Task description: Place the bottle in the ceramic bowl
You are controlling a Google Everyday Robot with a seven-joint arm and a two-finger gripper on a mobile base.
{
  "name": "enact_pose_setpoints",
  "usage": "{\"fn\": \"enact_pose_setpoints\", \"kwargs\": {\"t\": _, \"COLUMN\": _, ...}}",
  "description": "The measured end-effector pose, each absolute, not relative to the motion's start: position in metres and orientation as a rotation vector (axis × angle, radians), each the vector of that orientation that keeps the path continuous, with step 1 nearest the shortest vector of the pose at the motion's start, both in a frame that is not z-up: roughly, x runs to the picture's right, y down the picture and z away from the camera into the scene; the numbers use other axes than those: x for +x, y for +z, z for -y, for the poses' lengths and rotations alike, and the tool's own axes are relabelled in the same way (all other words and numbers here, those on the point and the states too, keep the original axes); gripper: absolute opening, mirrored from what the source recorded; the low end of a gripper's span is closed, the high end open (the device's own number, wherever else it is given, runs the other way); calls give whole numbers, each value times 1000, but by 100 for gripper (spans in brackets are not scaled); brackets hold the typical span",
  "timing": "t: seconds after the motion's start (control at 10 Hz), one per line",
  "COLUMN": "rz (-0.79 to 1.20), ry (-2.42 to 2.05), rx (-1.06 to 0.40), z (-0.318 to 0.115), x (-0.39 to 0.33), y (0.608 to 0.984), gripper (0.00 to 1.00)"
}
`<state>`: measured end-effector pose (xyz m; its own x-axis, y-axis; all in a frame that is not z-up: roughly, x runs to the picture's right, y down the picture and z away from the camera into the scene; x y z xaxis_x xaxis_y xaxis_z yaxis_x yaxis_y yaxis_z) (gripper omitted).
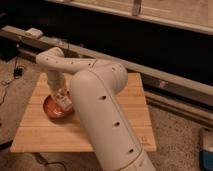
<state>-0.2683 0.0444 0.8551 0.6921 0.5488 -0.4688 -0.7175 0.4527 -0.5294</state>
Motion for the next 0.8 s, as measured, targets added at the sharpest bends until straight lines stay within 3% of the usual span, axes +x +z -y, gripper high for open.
{"fn": "enact_pose_setpoints", "kwargs": {"t": 0.1, "rz": -236, "ry": 788, "rx": -770, "z": -43, "x": -270, "y": 853, "gripper": 76}}
{"fn": "enact_pose_setpoints", "kwargs": {"t": 0.2, "rz": -231, "ry": 786, "rx": -770, "z": -43, "x": -271, "y": 852, "gripper": 80}}
{"fn": "enact_pose_setpoints", "kwargs": {"t": 0.8, "rz": -188, "ry": 792, "rx": -776, "z": -39, "x": -271, "y": 840, "gripper": 80}}
